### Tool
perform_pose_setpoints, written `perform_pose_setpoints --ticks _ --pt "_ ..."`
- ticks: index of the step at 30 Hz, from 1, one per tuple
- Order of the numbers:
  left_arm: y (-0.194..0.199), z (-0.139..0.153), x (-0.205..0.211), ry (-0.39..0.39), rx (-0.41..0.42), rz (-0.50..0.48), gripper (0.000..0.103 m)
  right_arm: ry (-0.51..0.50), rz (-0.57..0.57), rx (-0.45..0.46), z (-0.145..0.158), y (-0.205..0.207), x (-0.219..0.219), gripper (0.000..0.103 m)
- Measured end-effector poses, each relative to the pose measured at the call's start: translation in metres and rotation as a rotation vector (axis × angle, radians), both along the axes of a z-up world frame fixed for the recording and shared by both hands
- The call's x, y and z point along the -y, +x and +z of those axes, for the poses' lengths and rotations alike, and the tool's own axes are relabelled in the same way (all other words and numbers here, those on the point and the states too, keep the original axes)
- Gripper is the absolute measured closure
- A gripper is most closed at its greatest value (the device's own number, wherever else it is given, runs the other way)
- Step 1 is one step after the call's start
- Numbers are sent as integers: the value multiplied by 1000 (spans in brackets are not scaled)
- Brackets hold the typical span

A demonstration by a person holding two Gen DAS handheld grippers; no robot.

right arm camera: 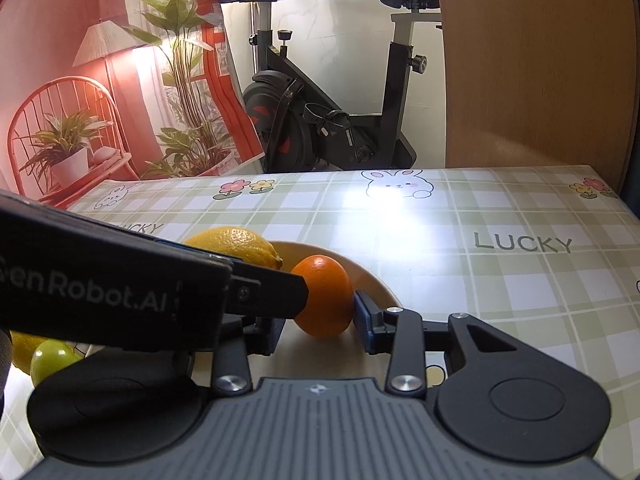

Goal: Organize fruits
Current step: 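Lower the orange onto the plate and open both grippers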

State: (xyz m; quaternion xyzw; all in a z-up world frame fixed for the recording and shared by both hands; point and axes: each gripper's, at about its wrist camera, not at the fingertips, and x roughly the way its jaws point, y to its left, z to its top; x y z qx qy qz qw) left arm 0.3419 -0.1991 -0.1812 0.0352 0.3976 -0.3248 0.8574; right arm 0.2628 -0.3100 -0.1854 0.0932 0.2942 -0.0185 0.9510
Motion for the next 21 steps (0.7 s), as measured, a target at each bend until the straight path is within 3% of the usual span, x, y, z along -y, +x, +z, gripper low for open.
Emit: perform_pose_setpoints --ticks 4,13,21 --pt "-4 7 -8 -16 8 14 64 24 -22 54 0 -14 -2 49" --pt "-27 23 -41 -38 56 13 64 84 -39 103 3 -35 2 49" --pt "-41 45 -105 -60 83 62 64 104 -48 148 19 -62 -13 49"
